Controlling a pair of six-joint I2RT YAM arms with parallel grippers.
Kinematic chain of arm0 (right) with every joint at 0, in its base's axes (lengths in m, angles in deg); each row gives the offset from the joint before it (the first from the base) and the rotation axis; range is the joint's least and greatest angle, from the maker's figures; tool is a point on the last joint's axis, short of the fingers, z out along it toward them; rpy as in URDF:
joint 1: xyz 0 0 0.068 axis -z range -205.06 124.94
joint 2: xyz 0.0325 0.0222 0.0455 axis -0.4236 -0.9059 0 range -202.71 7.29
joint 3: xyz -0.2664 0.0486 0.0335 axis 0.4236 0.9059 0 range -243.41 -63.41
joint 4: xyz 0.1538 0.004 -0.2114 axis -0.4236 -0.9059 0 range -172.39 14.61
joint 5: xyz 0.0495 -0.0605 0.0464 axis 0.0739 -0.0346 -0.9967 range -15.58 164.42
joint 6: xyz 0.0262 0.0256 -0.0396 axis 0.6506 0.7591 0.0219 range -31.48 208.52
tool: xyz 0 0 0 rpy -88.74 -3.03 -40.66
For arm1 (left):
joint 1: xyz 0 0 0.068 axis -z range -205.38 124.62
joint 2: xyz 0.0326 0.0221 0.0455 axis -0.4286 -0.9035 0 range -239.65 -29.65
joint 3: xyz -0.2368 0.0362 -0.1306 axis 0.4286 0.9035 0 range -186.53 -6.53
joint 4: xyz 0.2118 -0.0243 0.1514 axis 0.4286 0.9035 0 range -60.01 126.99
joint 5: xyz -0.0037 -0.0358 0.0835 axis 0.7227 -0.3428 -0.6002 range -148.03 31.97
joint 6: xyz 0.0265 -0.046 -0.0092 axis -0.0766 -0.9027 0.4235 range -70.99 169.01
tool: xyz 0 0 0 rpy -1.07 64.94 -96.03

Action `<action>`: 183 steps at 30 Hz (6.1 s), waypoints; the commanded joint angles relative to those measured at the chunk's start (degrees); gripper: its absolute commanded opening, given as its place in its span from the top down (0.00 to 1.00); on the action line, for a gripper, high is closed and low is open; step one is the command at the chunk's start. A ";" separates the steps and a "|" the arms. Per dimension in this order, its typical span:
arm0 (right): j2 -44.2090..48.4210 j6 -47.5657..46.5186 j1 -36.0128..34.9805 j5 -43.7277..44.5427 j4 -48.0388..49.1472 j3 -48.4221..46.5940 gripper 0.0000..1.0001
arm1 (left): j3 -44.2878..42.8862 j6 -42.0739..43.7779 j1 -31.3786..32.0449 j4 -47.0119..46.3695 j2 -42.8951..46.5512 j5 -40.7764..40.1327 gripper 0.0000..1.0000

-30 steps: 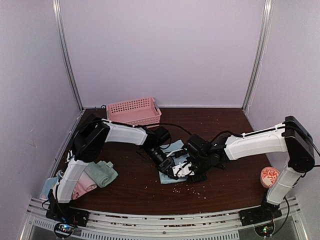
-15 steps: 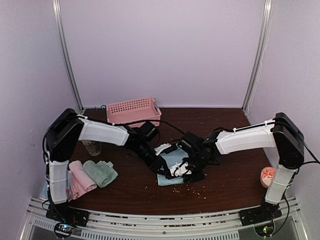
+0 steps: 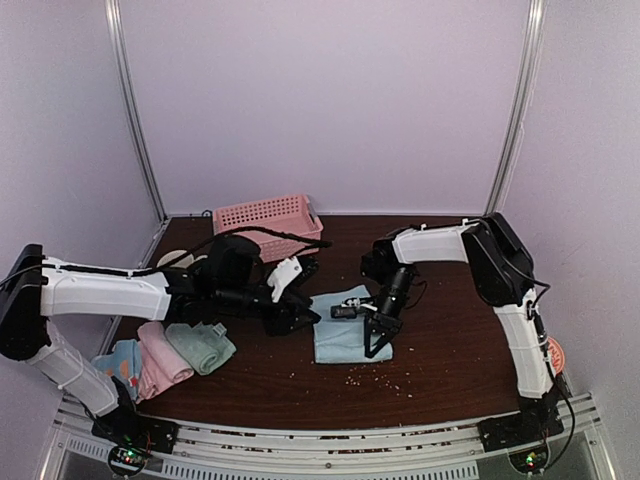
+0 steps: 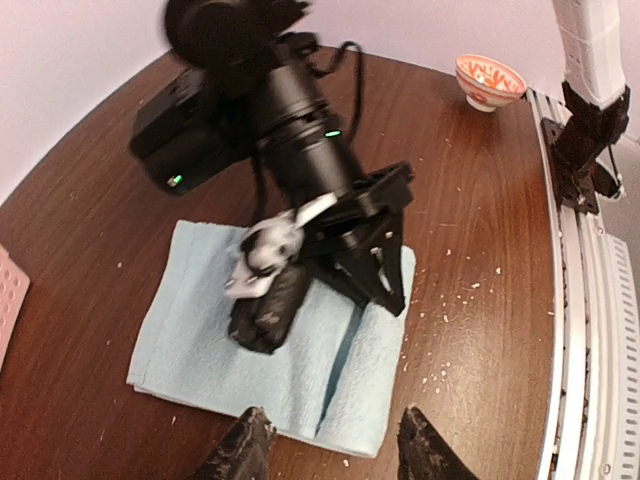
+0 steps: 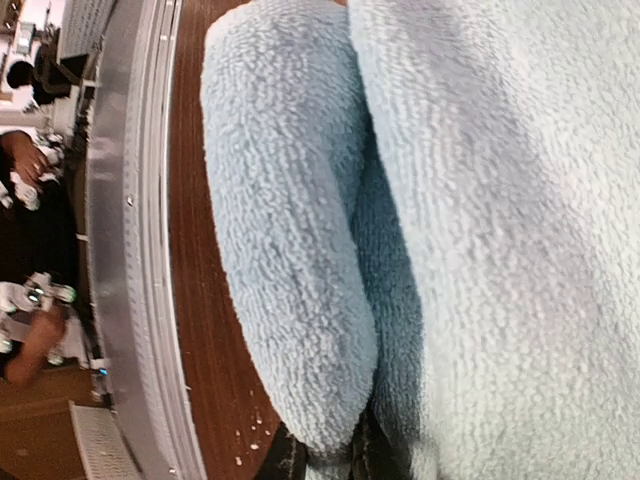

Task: Roll the towels
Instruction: Roll the towel at the center of the board.

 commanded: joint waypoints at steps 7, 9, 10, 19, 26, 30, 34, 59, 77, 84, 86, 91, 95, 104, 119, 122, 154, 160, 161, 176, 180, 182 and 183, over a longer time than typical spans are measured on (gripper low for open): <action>-11.53 8.78 1.46 6.40 -3.24 -4.21 0.92 | -15.66 23.43 13.70 9.28 -17.84 -14.25 0.58; -11.52 8.71 1.44 6.02 -3.28 -3.75 0.92 | -19.22 24.43 14.48 11.17 -22.20 -15.88 0.59; -11.48 8.70 1.46 6.02 -3.24 -3.55 0.92 | -20.62 24.83 14.72 12.09 -24.11 -17.09 0.59; -10.88 8.35 1.46 5.75 -3.24 -3.33 0.92 | -19.15 27.84 15.30 7.59 -28.77 -25.73 0.56; -10.16 8.78 1.45 4.92 -3.03 -3.84 0.91 | -19.70 27.77 15.32 9.09 -30.21 -23.00 0.74; -7.55 11.53 1.46 3.05 -3.11 -5.44 0.84 | -20.02 26.32 15.30 10.87 -30.16 -19.62 0.89; -2.94 13.94 1.84 0.13 -3.34 -7.87 0.71 | -20.58 23.99 15.27 13.88 -29.46 -18.11 0.97; 33.33 12.35 13.58 -2.47 5.03 -10.14 0.56 | -42.91 0.52 -0.16 37.18 -50.32 34.16 0.94; 44.84 11.34 -10.74 27.40 37.96 36.25 0.49 | -42.77 -6.80 -3.50 35.94 -55.08 41.93 0.91; 39.25 10.55 -13.71 32.58 44.31 37.93 0.46 | -42.28 -7.03 -3.69 35.72 -55.30 41.74 0.86; 36.96 9.63 -13.98 33.22 45.19 38.35 0.46 | -42.51 -6.97 -3.69 35.72 -55.43 41.79 0.85; 32.06 7.44 -14.19 32.25 45.50 38.86 0.59 | -42.73 -6.48 -3.69 35.72 -55.04 39.95 0.82; 29.28 6.90 -14.18 29.17 42.77 37.63 0.83 | -42.24 -5.26 -3.90 35.71 -52.43 34.18 0.74; 20.95 1.35 -10.19 9.56 18.46 24.51 0.92 | -33.67 -12.08 -5.92 26.97 -35.23 10.53 0.65; -5.87 7.51 -0.24 -4.67 -3.37 1.13 0.93 | -10.17 -5.47 -5.33 2.31 -3.45 -6.01 0.62; -9.24 11.22 0.51 -4.06 -3.37 -1.47 0.93 | -8.58 1.67 -2.97 1.30 -2.44 -1.97 0.61; -9.41 12.59 0.59 -3.91 -3.32 -3.47 0.91 | -23.50 29.51 16.43 17.37 -32.50 -18.11 0.61; -1.79 7.95 0.78 -2.40 -3.37 -0.78 0.67 | -24.17 27.50 16.44 20.99 -32.19 -16.72 0.81; 0.18 7.53 1.07 -2.19 -3.44 -0.47 0.64 | -23.91 27.08 16.44 21.56 -31.81 -16.12 0.83; 23.54 13.12 16.40 -3.46 -3.37 -15.49 0.53 | -32.30 16.61 11.16 36.32 -36.01 1.18 0.90; 32.66 10.76 20.44 -7.89 -2.61 -13.12 0.53 | -36.70 13.36 6.48 39.83 -40.51 14.01 0.88; 37.22 10.55 20.42 -10.07 -0.45 -8.25 0.50 | -39.53 12.44 3.82 42.30 -43.55 22.72 0.86; 40.01 10.50 20.11 -11.11 1.50 -5.14 0.47 | -41.10 11.39 2.65 43.15 -45.18 26.29 0.86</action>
